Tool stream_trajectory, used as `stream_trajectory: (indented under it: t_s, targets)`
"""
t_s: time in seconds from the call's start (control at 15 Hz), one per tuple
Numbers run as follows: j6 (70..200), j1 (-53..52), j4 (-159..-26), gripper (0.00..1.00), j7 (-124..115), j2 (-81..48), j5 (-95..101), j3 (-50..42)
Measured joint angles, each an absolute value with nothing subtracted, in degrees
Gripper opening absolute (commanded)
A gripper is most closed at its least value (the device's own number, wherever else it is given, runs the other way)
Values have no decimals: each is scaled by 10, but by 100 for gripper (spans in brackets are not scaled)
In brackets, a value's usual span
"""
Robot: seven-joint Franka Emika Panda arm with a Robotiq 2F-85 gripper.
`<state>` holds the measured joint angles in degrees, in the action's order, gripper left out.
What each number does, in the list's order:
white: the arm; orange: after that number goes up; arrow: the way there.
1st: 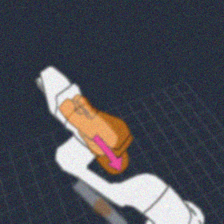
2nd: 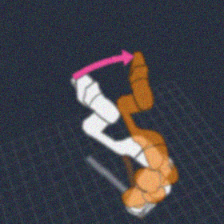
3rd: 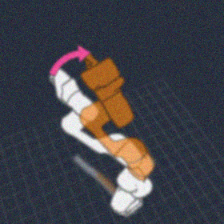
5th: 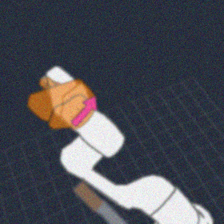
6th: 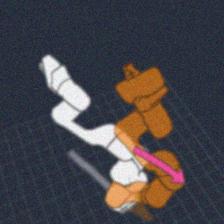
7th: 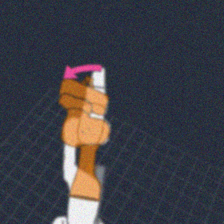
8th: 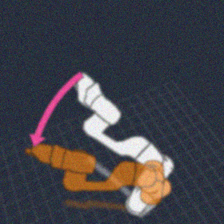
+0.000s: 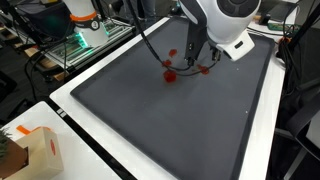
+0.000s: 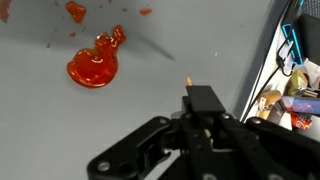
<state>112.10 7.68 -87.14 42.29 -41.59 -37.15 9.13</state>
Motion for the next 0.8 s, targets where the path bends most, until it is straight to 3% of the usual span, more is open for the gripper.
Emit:
stream_trajectory:
  t_s: [0.8]
  targets:
    - [1122,77,-864,3,392,-418,-371,92]
